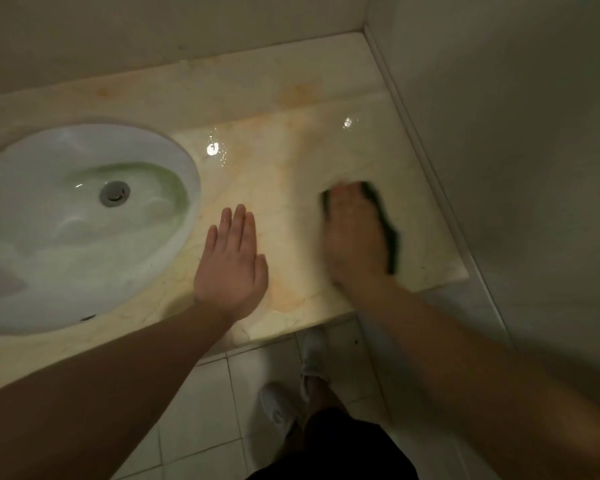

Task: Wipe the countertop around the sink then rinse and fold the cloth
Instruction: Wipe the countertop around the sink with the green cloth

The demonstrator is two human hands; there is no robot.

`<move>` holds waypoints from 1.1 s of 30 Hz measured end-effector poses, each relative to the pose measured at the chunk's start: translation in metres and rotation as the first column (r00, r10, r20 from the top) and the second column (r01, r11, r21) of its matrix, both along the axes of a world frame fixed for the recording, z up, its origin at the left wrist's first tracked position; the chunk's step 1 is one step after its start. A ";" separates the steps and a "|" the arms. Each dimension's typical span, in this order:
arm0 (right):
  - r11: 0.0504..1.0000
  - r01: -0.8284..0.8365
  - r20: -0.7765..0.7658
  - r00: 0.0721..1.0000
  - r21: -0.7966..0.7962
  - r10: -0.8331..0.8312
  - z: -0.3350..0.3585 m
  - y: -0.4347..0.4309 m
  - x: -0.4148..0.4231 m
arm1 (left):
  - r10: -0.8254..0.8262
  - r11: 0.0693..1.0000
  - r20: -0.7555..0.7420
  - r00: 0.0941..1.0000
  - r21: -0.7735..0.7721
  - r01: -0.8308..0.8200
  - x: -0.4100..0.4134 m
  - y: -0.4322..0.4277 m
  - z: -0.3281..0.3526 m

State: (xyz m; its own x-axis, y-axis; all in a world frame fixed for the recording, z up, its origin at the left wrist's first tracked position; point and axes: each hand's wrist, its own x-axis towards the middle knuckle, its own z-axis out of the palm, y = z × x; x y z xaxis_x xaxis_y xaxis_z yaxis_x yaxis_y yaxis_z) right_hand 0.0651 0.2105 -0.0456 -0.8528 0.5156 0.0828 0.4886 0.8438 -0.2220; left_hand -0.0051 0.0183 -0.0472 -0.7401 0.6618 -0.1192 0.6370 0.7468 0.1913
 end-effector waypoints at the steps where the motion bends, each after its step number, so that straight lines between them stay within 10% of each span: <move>1: 0.989 -0.147 0.021 0.989 -0.004 0.147 0.000 -0.035 -0.001 | -0.002 1.000 -0.004 1.000 0.001 0.002 0.000 0.000 0.000; 5: 0.887 -0.460 0.124 0.879 -0.035 0.461 0.005 -0.066 0.038 | 0.000 0.999 -0.001 1.000 0.037 0.000 0.001 -0.005 0.000; 13: 0.999 -0.031 0.159 0.987 -0.018 0.033 0.000 -0.001 0.016 | 0.074 0.980 0.089 0.993 0.178 -0.089 0.003 -0.041 0.007; 22: 0.756 -0.646 0.069 0.753 -0.108 0.654 0.008 -0.158 -0.018 | 0.322 0.945 -0.031 0.946 -0.042 -0.324 0.018 -0.108 -0.004; 29: 0.997 -0.076 0.153 0.985 0.003 0.075 0.000 -0.020 -0.033 | 0.321 0.947 -0.010 0.947 -0.017 -0.321 0.019 -0.109 0.000; 33: 0.991 -0.137 0.179 0.974 -0.010 0.137 0.003 -0.070 0.042 | 0.323 0.946 -0.011 0.946 -0.030 -0.323 0.018 -0.109 0.001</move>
